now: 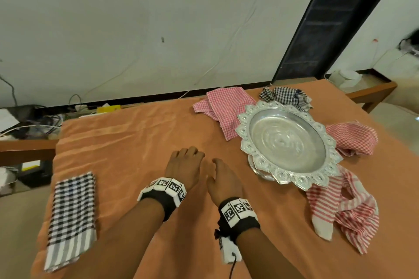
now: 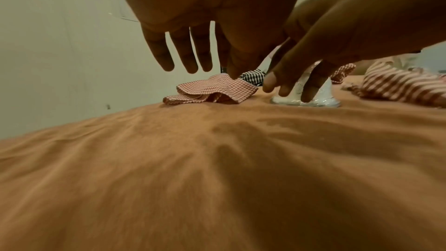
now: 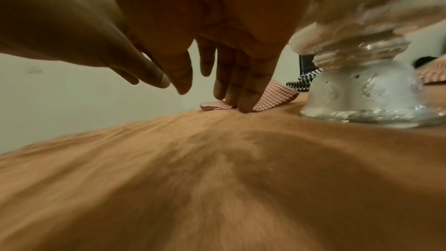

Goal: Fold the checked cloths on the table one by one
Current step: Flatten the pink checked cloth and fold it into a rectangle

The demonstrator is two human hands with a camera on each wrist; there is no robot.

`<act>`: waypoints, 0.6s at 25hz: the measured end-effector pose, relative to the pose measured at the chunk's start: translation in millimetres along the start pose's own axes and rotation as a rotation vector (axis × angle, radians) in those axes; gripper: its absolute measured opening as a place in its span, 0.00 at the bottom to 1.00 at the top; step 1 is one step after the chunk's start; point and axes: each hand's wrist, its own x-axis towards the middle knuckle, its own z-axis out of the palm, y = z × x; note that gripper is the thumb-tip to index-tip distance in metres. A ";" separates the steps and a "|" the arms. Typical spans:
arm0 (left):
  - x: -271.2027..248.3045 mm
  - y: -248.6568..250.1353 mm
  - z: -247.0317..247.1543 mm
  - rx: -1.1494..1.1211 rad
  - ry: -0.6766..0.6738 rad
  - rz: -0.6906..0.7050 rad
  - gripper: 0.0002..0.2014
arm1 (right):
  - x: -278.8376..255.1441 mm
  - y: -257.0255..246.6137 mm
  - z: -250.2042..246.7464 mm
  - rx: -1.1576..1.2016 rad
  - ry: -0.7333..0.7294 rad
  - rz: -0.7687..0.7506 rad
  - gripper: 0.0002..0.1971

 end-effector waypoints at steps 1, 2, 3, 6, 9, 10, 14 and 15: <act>25.1 -6.3 6.0 0.030 -0.021 0.032 0.19 | 24.3 0.3 6.4 0.020 0.038 0.045 0.23; 49.9 -10.9 9.7 0.073 -0.039 0.063 0.17 | 49.0 2.1 10.7 0.056 0.084 0.085 0.22; 66.3 -13.1 12.5 0.116 -0.056 0.083 0.16 | 65.6 3.9 16.0 0.087 0.122 0.114 0.21; 125.8 -11.7 30.1 0.103 -0.080 0.164 0.20 | 119.0 18.5 31.8 0.198 0.288 0.212 0.19; 167.6 -6.8 40.5 0.105 -0.088 0.243 0.26 | 160.0 36.7 46.3 0.148 0.401 0.370 0.21; 178.0 -4.9 41.6 0.133 -0.108 0.272 0.26 | 170.5 43.2 53.5 0.186 0.421 0.408 0.24; 203.1 -5.7 50.0 0.158 -0.069 0.363 0.19 | 183.1 52.4 53.2 0.184 0.451 0.479 0.21; 205.3 -7.2 49.3 0.168 -0.023 0.397 0.16 | 183.1 51.4 48.2 0.189 0.452 0.490 0.20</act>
